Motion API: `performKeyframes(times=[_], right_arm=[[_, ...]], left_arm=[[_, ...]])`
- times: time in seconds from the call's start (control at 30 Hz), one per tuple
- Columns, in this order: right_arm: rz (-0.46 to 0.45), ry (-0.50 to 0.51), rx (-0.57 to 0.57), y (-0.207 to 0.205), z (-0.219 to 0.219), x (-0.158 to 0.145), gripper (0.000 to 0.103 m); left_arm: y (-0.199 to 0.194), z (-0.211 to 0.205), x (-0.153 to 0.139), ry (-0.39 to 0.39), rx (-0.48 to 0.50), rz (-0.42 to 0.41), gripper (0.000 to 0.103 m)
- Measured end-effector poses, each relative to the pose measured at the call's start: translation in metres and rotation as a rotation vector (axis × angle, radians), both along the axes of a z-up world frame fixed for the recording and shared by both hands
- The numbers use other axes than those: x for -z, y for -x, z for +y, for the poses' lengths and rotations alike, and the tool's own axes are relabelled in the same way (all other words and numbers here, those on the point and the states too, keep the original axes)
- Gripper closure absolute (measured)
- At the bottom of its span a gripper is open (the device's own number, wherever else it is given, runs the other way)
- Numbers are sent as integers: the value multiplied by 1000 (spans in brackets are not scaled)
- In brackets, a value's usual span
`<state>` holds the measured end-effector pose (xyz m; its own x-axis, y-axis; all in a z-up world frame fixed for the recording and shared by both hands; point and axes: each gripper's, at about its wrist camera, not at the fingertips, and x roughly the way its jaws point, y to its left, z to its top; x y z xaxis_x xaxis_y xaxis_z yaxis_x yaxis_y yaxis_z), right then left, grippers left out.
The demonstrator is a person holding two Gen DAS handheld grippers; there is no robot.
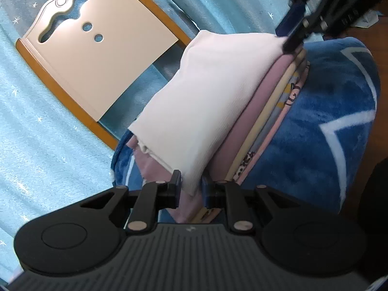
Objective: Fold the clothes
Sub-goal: 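Press the undershirt flat on top of the stack with both tools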
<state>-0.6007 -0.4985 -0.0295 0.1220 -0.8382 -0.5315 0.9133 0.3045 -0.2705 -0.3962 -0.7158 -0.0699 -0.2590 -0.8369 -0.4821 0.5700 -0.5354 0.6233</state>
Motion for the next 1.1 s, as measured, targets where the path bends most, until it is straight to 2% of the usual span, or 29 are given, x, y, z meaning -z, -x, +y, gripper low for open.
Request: performKeyframes(times=[0.1,0.2,0.37,0.47,0.53,0.73,0.93,1.0,1.1], right_arm=[[-78,20,7,3,-1,-11,80],[-142,19,8,3,-9,-15,80],[-156,-30,7,-6,-26,-1,80],[-161,-50,20,-6,-31,9,80],[-166,-44,22,-6,-29,6,80],[-161,-17,12,-2,-25,-6,79],[-189,1,15,-3,-53,-16,78],[-178,-13,8,-8,-64,-14,76],[-106,-95,-8,-13,-86,0,76]], left_arm=[[-8,8,-4,-1,-2,23,87],[-13,12,-16,-6,-28,106,87],[-4,0,-33,-40,-60,211,87],[7,-14,-21,-78,-59,175,87],[11,-23,-9,-90,-65,136,88],[-2,-28,-20,-72,-94,208,88],[6,-54,-39,-74,-66,281,86],[11,-69,-38,-102,-59,291,86],[20,-89,-28,-137,-46,233,86]])
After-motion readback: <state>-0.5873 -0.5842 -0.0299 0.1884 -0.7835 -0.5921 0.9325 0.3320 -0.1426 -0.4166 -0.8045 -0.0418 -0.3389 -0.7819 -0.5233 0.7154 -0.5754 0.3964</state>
